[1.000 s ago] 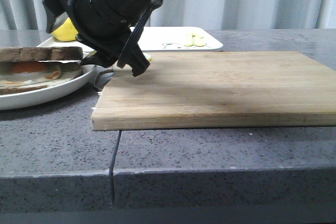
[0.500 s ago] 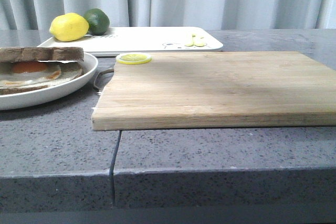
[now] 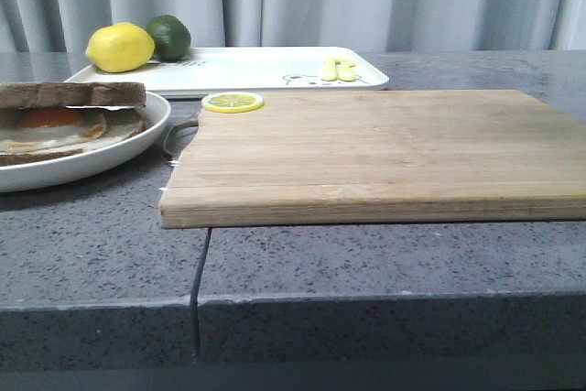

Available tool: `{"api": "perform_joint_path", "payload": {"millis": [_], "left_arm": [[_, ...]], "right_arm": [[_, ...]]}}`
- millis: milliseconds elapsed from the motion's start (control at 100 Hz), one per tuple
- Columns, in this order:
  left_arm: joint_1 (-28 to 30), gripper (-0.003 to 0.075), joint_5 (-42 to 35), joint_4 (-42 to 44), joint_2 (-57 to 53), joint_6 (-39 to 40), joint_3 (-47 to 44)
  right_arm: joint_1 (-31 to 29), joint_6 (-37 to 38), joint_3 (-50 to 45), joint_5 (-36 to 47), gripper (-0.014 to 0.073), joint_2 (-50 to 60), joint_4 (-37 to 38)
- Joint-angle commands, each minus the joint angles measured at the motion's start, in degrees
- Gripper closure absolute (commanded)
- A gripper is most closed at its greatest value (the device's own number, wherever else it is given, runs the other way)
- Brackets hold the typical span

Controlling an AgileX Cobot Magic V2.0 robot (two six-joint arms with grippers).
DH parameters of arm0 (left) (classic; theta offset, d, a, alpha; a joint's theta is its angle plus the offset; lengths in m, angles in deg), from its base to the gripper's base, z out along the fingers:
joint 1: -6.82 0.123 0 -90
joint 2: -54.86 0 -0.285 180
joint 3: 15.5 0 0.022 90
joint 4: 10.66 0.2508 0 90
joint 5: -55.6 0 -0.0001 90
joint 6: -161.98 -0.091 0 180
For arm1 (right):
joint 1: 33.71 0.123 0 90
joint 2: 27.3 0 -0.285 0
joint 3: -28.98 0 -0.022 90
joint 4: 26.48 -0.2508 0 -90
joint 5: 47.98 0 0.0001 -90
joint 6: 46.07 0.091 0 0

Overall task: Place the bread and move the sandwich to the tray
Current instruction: 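Withdraw the right gripper back over the cutting board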

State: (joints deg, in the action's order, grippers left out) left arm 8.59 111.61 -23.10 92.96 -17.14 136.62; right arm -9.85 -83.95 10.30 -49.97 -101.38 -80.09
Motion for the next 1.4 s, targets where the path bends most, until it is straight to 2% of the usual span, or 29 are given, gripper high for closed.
{"api": "perform_joint_path", "payload": {"millis": [0, 110, 190, 340, 440, 750, 1390], "left_arm": [[-0.06, 0.0185, -3.82, -1.13, 0.78, 0.08, 1.76], [-0.06, 0.0185, -3.82, -1.13, 0.78, 0.08, 1.76], [-0.06, 0.0185, -3.82, -1.13, 0.78, 0.08, 1.76], [-0.06, 0.0185, -3.82, -1.13, 0.78, 0.08, 1.76], [-0.06, 0.0185, -3.82, -1.13, 0.78, 0.08, 1.76], [-0.06, 0.0185, -3.82, -1.13, 0.78, 0.08, 1.76], [-0.06, 0.0185, -3.82, -1.13, 0.78, 0.08, 1.76]], "right_arm": [[-5.15, -0.09, -2.55, 1.47, 0.0123, 7.19, 5.75], [-11.00, 4.54, -7.55, -0.46, 0.0123, 13.76, 14.87], [-13.90, 11.42, -10.95, -2.24, 0.0123, 18.10, 23.34], [-14.95, 23.20, -17.14, -3.15, 0.0123, 25.64, 39.79], [-14.95, 27.83, -21.33, -3.57, 0.0123, 31.02, 45.71], [-14.95, 28.26, -29.89, -3.83, 0.0123, 41.61, 46.43], [-14.95, 28.26, -30.05, -4.07, 0.0123, 41.80, 46.43]]}}
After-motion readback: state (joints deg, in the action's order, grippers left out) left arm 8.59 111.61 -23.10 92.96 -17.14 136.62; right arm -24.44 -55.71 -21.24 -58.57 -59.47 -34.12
